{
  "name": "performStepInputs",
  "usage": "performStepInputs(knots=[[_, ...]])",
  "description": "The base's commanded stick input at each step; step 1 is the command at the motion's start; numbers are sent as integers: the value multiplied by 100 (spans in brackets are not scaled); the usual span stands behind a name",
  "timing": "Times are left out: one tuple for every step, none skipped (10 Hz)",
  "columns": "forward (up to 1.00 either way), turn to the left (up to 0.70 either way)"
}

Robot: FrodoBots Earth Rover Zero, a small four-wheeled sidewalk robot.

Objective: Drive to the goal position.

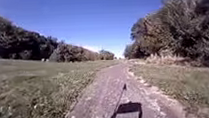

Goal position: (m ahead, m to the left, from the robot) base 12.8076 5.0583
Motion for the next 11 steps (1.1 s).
performStepInputs(knots=[[100, 1], [100, 1], [100, 1], [100, 1], [100, -2], [100, -8], [100, -21], [100, -26], [100, -24], [100, -9], [100, 1]])
